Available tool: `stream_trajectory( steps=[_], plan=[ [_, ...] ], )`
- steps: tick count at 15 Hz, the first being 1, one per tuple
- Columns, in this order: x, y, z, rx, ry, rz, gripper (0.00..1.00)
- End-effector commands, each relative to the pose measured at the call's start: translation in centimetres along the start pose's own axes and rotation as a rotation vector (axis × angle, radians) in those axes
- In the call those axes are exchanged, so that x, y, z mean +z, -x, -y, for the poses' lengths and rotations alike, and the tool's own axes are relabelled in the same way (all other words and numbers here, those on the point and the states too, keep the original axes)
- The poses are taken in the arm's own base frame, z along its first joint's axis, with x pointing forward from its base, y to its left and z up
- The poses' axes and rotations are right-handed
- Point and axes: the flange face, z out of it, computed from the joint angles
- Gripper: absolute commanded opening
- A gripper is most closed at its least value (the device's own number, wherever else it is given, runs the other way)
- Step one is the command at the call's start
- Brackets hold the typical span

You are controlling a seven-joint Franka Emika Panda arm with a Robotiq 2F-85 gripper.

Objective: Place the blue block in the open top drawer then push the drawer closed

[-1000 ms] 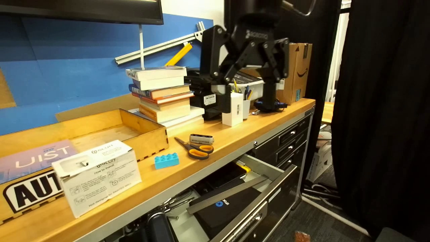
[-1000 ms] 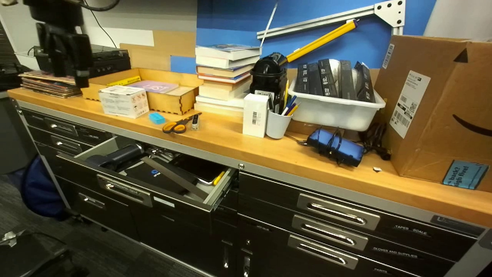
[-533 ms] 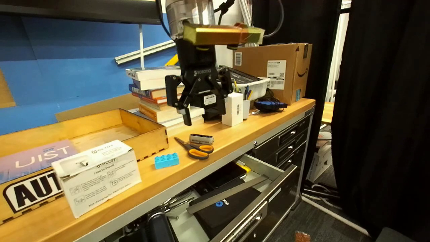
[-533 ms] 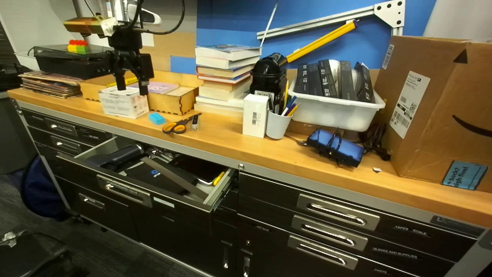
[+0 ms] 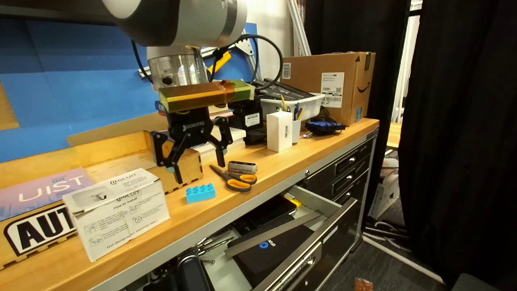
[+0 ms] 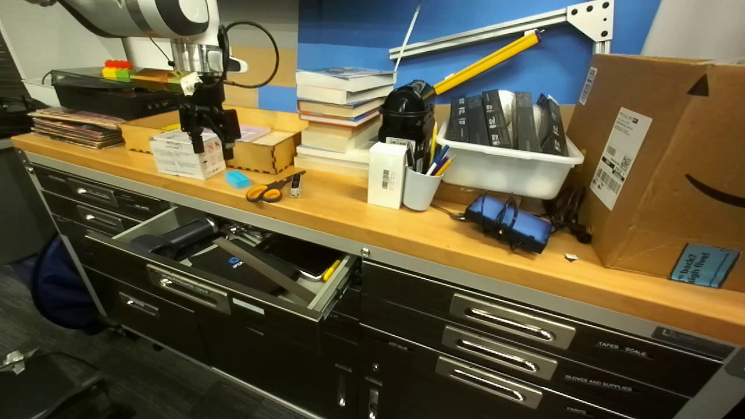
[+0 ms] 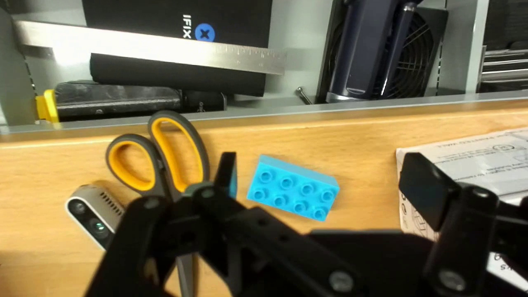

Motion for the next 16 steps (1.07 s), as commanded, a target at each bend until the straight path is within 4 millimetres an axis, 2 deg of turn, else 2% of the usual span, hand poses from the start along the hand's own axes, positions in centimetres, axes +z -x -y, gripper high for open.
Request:
stream_trajectory(
  steps=[1,4,9,16],
  plan=[
    [1.1,-2.2,2.0,0.036,0.027,-0.052,1.0],
    [2.0,-3.1,2.4,0.071,0.054,-0.079,1.0],
    [3.3,-4.2,1.5,0.145,0.065,-0.111,1.0],
    [5.9,-4.8,0.6,0.207,0.045,-0.077,1.0]
  ],
)
